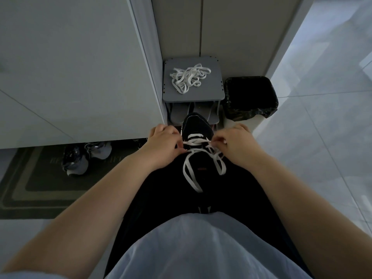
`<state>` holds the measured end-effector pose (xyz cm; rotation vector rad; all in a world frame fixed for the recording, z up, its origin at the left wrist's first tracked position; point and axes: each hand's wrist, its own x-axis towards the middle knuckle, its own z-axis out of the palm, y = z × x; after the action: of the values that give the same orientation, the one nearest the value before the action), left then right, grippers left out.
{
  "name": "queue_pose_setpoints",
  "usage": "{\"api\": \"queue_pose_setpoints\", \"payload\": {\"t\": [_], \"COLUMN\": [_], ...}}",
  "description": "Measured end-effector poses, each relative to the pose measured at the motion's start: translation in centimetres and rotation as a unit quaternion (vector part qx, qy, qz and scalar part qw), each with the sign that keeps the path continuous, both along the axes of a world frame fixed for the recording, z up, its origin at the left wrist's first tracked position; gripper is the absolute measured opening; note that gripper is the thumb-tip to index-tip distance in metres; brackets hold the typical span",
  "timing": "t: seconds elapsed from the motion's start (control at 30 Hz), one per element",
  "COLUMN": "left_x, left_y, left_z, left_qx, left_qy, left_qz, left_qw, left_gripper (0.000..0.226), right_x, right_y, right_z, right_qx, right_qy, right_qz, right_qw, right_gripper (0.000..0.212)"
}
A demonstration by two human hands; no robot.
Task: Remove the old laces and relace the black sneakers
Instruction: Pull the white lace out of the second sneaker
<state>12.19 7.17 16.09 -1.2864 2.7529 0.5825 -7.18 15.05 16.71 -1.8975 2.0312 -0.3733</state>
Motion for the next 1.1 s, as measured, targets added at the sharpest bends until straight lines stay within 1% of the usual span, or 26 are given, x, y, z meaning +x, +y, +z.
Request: {"api": "queue_pose_setpoints", "payload": {"t": [0.1,0.13,0.17,0.2,0.23,0.27,0.3,0.33,0.37,0.4,0.43,0.47,0.5,0.53,0.57,0.6,0.63,0.67,0.73,0.77,0.8,0.87,0.93,1.0,1.03,1.1], "left_x": [0.3,0.6,0.9,1.4,1.9,2.4,2.9,3.3,3.7,3.8,3.7,3.4,2.9,2.1,1.4,0.8,0.4,0.1,0.0,-0.1,-0.1,0.2,0.8,1.4,1.6,1.9], "left_y": [-1.0,-1.5,-2.0,-2.2,-2.3,-2.4,-2.3,-2.3,-2.2,-2.0,-1.8,-1.6,-1.2,-0.8,-0.4,0.0,0.3,0.6,1.2,1.6,1.7,1.6,1.0,0.4,0.4,0.4], "left_z": [-0.1,0.2,1.0,2.2,3.6,5.1,6.5,7.8,8.9,9.8,10.3,10.6,10.5,10.0,8.9,7.4,5.6,4.0,1.3,0.6,0.2,0.2,0.9,2.4,3.3,4.8], "left_qx": [0.0,-0.01,-0.005,0.013,0.039,0.07,0.104,0.128,0.138,0.14,0.138,0.136,0.132,0.109,0.073,0.033,0.003,-0.015,-0.02,-0.021,-0.02,-0.01,0.002,0.004,-0.005,-0.051], "left_qy": [0.013,0.054,0.121,0.2,0.29,0.39,0.49,0.568,0.62,0.653,0.67,0.67,0.651,0.604,0.522,0.413,0.297,0.188,0.004,-0.04,-0.05,0.006,0.126,0.259,0.308,0.363], "left_qz": [0.029,0.063,0.112,0.165,0.212,0.251,0.277,0.287,0.285,0.28,0.274,0.273,0.273,0.269,0.247,0.199,0.146,0.098,0.044,0.041,0.044,0.061,0.099,0.168,0.199,0.238], "left_qw": [1.0,0.996,0.986,0.966,0.932,0.883,0.82,0.761,0.718,0.69,0.676,0.676,0.696,0.742,0.813,0.888,0.944,0.977,0.999,0.998,0.998,0.998,0.987,0.951,0.93,0.9], "left_gripper": [0.011,0.011,0.01,0.01,0.014,0.02,0.023,0.024,0.024,0.024,0.024,0.024,0.024,0.024,0.023,0.019,0.011,0.006,0.024,0.029,0.03,0.024,0.017,0.028,0.031,0.028], "right_x": [-0.8,-1.3,-1.8,-2.3,-2.8,-3.3,-3.8,-4.1,-4.1,-3.9,-3.5,-3.0,-2.2,-1.5,-0.8,-0.3,0.2,0.5,1.0,1.1,1.1,0.7,-0.2,-1.0,-1.4,-2.3], "right_y": [0.1,0.1,0.2,0.4,0.7,1.2,1.6,2.0,2.1,2.0,1.8,1.5,1.2,0.9,0.7,0.4,0.3,0.1,-0.2,-0.3,-0.4,-0.3,0.2,0.9,1.4,2.3], "right_z": [1.0,1.8,2.7,3.9,5.3,6.6,7.6,8.4,9.0,9.3,9.3,9.0,8.3,7.1,5.7,4.4,3.2,2.3,1.2,0.9,0.8,1.4,2.9,4.7,5.6,6.9], "right_qx": [-0.04,-0.057,-0.076,-0.101,-0.129,-0.157,-0.175,-0.186,-0.193,-0.197,-0.191,-0.176,-0.147,-0.101,-0.049,-0.008,0.019,0.043,0.082,0.092,0.088,0.041,-0.036,-0.094,-0.117,-0.154], "right_qy": [-0.079,-0.127,-0.203,-0.32,-0.46,-0.582,-0.664,-0.706,-0.721,-0.714,-0.683,-0.621,-0.52,-0.392,-0.277,-0.196,-0.144,-0.112,-0.071,-0.056,-0.051,-0.089,-0.195,-0.34,-0.437,-0.636], "right_qz": [-0.065,-0.106,-0.153,-0.192,-0.215,-0.217,-0.199,-0.177,-0.157,-0.146,-0.145,-0.147,-0.14,-0.116,-0.082,-0.058,-0.049,-0.049,-0.05,-0.047,-0.045,-0.071,-0.133,-0.176,-0.186,-0.191], "right_qw": [0.994,0.985,0.964,0.922,0.852,0.768,0.699,0.66,0.647,0.656,0.689,0.749,0.83,0.907,0.956,0.979,0.988,0.992,0.993,0.993,0.994,0.993,0.971,0.919,0.872,0.732], "right_gripper": [0.012,0.013,0.015,0.016,0.019,0.022,0.022,0.021,0.02,0.019,0.019,0.018,0.018,0.016,0.012,0.008,0.007,0.009,0.015,0.016,0.016,0.015,0.011,0.011,0.014,0.019]}}
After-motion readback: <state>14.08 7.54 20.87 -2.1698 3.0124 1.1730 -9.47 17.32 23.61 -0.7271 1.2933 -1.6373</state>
